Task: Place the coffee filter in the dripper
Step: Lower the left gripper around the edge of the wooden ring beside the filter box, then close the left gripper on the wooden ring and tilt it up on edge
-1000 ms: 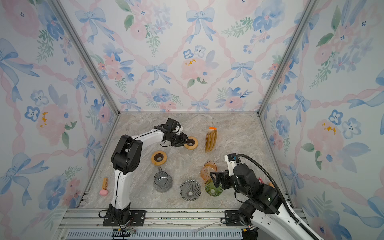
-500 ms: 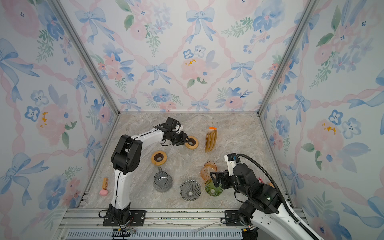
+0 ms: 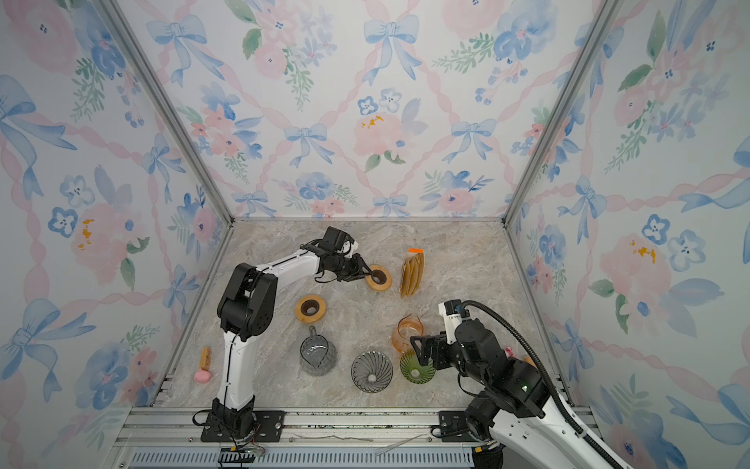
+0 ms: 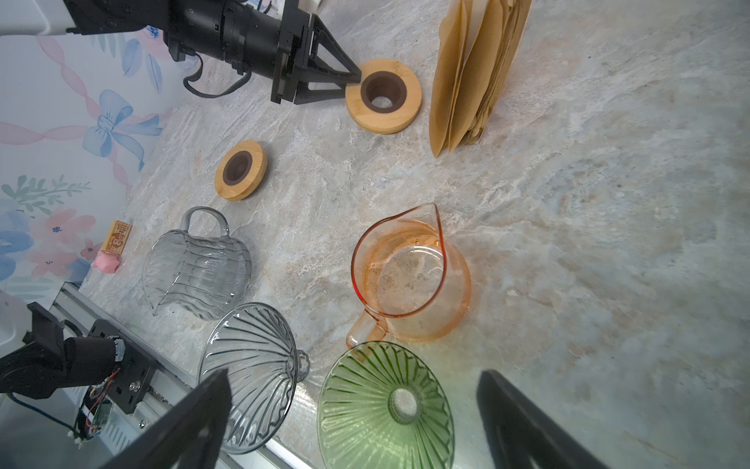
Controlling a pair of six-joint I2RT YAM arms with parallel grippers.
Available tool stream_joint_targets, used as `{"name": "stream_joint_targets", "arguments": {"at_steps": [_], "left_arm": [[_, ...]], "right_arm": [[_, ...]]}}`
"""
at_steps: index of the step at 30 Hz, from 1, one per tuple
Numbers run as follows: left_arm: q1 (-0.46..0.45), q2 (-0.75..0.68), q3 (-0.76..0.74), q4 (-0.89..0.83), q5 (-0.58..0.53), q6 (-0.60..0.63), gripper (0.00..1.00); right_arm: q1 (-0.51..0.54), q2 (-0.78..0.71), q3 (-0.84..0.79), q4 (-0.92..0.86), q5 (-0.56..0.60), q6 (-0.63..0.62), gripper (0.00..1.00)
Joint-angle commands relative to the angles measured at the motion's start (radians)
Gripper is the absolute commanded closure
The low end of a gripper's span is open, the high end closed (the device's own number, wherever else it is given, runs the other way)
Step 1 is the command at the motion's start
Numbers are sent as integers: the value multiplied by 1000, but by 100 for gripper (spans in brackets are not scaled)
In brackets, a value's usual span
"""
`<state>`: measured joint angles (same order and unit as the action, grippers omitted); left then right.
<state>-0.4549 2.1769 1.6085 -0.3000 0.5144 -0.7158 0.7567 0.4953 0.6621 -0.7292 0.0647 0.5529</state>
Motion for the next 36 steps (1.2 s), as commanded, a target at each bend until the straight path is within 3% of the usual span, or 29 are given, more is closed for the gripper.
{"name": "stream_joint_targets", "arguments": {"at_steps": [1,20,36], "left_arm": [[1,30,30,15,15,-5,68],[-12,18,59,15,-15,-7,87],[-5,-124,25,-128,-146,158,90]], "right_arm": [[8,-11,-12,-7,21,-2,4],[7,-31,-9,-32,40,0,4],[8,-25,-13,-29,47,8,3]]}}
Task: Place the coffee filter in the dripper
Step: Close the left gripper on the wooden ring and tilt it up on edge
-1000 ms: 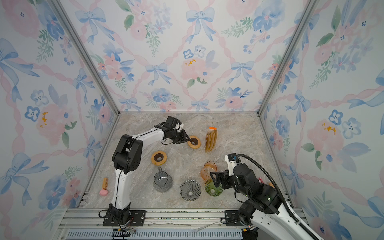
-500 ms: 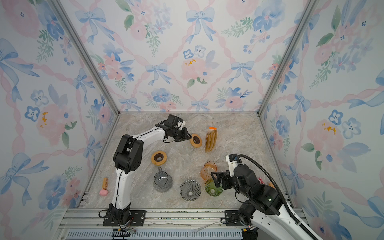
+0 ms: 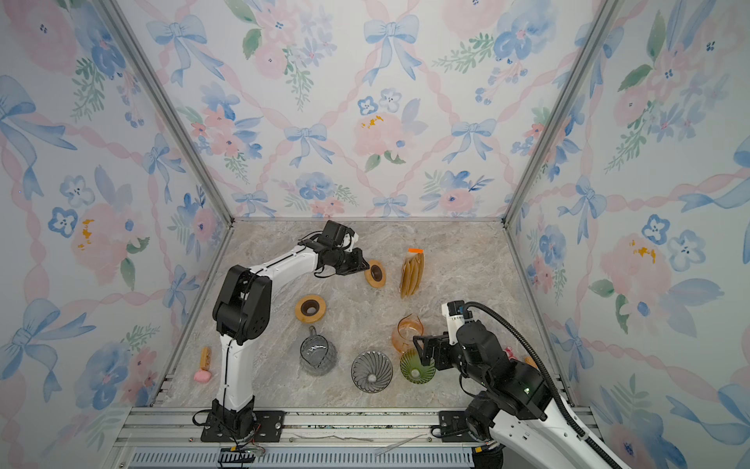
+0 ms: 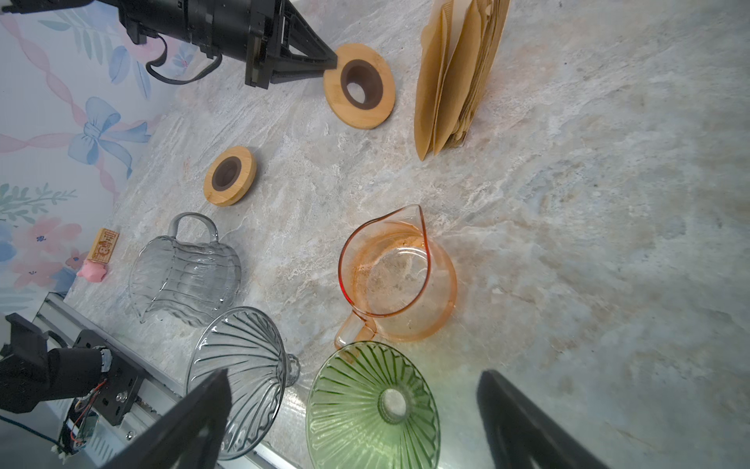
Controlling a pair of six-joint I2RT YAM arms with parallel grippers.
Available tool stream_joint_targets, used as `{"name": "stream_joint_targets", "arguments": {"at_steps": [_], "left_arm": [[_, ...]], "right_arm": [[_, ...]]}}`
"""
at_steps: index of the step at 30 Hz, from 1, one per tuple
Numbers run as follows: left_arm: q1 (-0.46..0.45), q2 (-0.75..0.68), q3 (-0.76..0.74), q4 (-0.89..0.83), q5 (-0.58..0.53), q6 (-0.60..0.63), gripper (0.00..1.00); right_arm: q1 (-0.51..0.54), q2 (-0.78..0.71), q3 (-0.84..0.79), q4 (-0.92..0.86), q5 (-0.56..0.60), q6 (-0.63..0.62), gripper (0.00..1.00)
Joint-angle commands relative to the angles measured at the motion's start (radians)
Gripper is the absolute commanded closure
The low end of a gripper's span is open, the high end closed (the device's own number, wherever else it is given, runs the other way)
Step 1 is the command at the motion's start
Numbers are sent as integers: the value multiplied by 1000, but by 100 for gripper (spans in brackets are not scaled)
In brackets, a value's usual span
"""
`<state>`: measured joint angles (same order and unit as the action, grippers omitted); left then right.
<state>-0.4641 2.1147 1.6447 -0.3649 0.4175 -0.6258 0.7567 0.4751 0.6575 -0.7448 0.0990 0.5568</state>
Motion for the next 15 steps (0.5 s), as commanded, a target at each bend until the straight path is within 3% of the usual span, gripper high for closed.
{"name": "stream_joint_targets", "arguments": {"at_steps": [1,15], "left_arm": [[4,-71,-11,-73,-57,77,90],[-39,-147,52,-334,-368,269,92]], "right_arm": [[8,-4,-9,-13,12,5,3],[8,-3,-16,-2,10,14,3]]}}
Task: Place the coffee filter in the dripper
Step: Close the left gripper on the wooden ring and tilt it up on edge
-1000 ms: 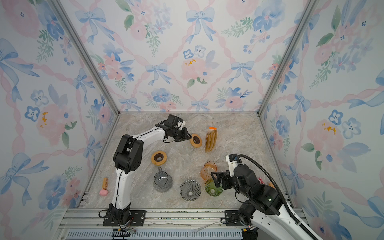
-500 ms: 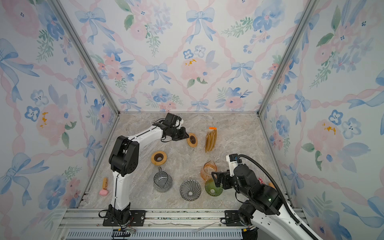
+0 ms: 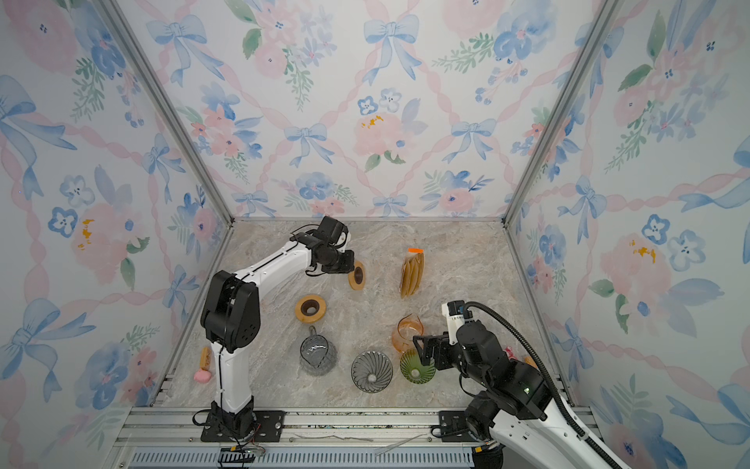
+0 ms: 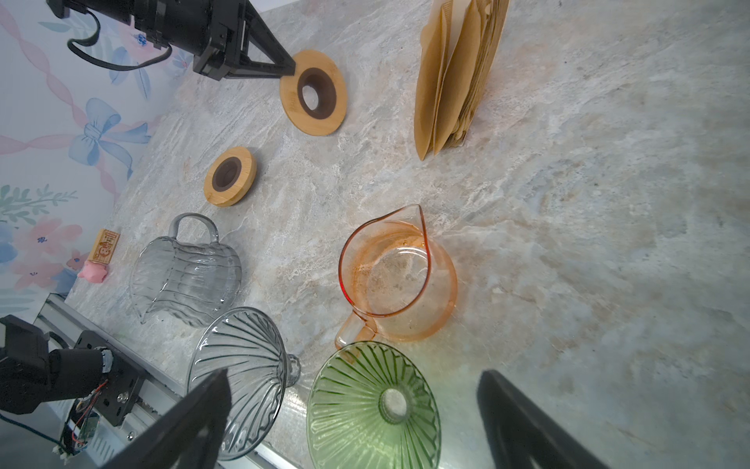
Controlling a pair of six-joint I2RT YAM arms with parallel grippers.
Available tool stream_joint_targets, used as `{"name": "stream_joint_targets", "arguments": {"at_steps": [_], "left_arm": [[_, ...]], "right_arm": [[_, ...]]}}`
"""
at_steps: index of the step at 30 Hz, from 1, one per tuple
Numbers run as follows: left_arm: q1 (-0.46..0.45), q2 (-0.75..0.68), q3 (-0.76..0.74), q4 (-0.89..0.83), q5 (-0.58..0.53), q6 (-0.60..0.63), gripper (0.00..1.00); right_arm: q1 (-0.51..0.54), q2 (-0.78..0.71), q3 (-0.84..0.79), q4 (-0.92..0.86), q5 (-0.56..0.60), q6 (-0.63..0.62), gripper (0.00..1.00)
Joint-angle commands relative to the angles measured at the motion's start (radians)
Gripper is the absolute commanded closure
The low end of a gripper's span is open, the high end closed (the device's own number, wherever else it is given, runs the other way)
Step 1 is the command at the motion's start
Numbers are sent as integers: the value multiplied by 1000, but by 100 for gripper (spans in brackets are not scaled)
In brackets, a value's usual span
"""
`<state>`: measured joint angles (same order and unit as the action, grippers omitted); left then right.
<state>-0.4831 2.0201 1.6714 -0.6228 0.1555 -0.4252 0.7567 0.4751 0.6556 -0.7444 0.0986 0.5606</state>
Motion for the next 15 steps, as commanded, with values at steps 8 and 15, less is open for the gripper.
{"name": "stream_joint_targets", "arguments": {"at_steps": [8,15], "left_arm": [[-68,-46,48,-129,-243,105,92],[-93,-25,59,-147,-289,118,90]], "right_arm": [[9,9,-13,2,6,8,3],[9,20,-13,8,4,7,3]]}}
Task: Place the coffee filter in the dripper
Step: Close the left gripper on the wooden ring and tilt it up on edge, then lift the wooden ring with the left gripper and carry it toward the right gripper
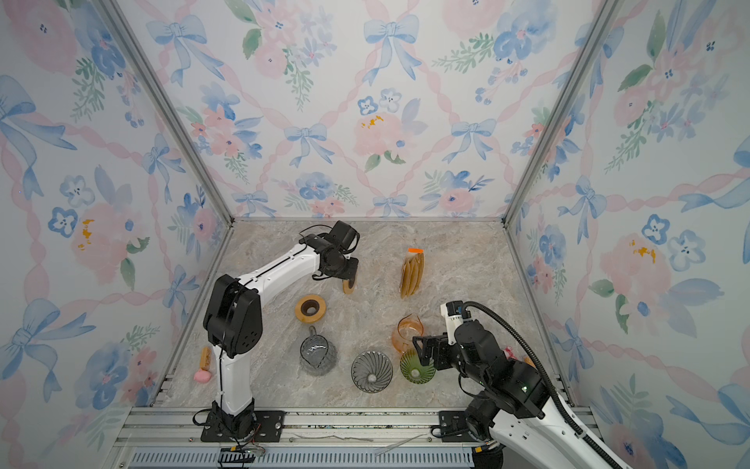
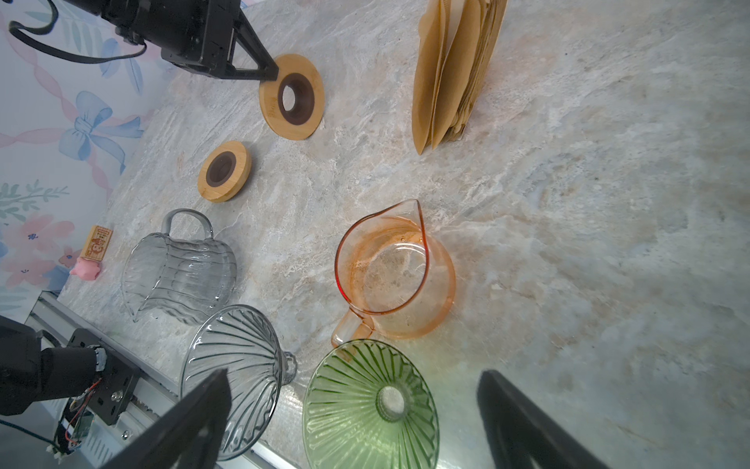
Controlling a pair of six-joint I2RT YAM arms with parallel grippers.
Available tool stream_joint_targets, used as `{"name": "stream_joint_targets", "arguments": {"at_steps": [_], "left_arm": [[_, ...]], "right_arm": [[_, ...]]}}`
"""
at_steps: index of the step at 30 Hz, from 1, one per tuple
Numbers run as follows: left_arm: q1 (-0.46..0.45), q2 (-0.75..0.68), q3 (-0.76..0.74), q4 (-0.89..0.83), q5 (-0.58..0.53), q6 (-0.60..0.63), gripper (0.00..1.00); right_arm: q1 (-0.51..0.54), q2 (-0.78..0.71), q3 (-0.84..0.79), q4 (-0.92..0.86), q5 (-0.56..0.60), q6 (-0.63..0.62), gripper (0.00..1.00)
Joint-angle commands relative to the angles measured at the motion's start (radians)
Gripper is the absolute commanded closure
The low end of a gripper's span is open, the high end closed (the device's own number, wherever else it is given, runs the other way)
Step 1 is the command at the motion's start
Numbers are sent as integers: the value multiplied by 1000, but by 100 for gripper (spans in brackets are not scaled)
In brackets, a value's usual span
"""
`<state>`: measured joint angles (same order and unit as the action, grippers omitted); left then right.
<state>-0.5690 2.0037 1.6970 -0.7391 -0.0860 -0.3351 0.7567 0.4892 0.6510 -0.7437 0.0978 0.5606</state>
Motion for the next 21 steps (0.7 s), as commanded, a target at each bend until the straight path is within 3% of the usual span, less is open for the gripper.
{"name": "stream_joint_targets", "arguments": {"at_steps": [1,21], "left_arm": [[-10,-7,35,-31,-47,30,89],[-32,61,44,-45,-48,35,81]], "right_arm": [[8,8,-9,7,4,5,3],[8,6,-11,3,4,11,3]]}}
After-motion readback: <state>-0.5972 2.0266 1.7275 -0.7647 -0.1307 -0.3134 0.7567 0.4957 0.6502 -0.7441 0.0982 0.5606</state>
